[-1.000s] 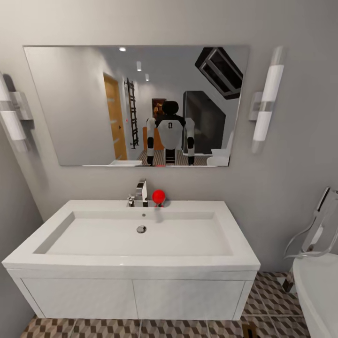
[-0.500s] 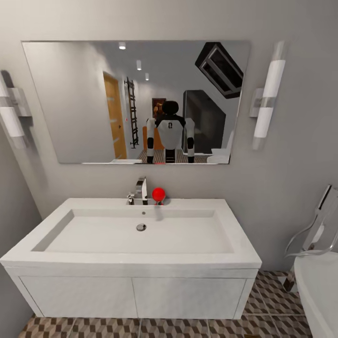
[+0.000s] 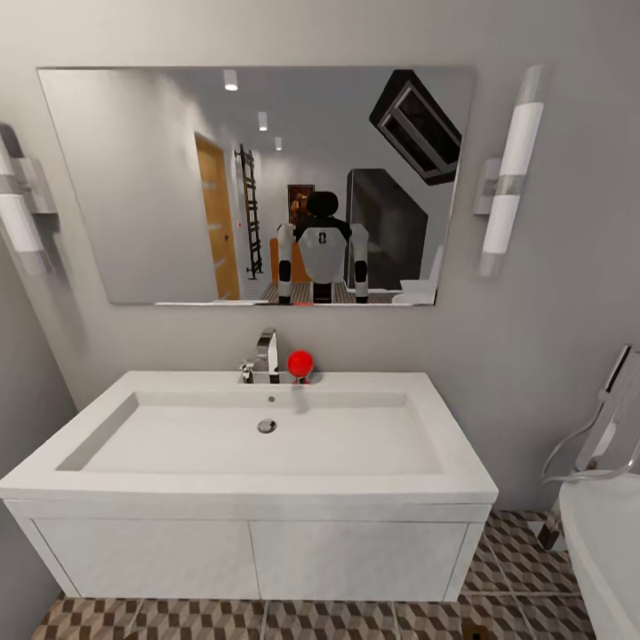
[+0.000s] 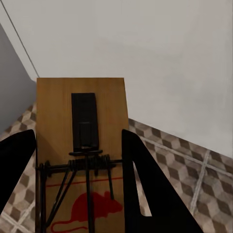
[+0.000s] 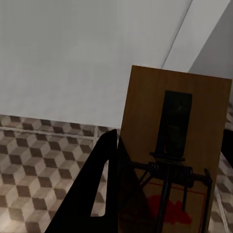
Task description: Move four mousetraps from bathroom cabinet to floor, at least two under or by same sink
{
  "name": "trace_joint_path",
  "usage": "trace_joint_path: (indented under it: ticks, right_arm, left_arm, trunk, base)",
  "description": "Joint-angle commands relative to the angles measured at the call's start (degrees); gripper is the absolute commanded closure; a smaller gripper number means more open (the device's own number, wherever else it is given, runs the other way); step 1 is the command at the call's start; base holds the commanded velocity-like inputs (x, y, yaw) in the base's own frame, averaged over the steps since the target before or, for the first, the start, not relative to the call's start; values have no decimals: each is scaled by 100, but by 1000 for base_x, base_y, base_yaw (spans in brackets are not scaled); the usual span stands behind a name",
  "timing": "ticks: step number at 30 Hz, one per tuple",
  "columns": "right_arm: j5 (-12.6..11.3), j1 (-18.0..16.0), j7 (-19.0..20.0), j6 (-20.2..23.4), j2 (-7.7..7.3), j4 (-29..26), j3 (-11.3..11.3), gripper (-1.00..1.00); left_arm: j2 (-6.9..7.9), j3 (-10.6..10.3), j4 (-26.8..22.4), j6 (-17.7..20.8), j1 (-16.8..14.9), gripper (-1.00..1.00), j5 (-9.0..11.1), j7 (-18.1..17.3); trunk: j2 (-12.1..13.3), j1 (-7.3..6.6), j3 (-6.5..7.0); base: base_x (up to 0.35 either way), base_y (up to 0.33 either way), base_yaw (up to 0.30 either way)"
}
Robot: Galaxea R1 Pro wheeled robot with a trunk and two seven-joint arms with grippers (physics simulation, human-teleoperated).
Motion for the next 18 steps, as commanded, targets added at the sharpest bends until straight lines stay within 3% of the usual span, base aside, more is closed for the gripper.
trace_joint_path:
  ticks: [1, 18]
  right_arm:
    - [-60, -9, 10, -27, 3, 19, 52, 100]
    - [-60, -9, 15, -18, 4, 19, 57, 100]
  left_arm:
    - [2, -50, 0, -5, -3, 100, 16, 32]
    - [10, -40, -1, 1, -3, 100, 26, 46]
  trunk:
    - [-46, 23, -25]
    - [-728, 396, -330]
  base:
    - [0, 0, 0]
    - [0, 0, 0]
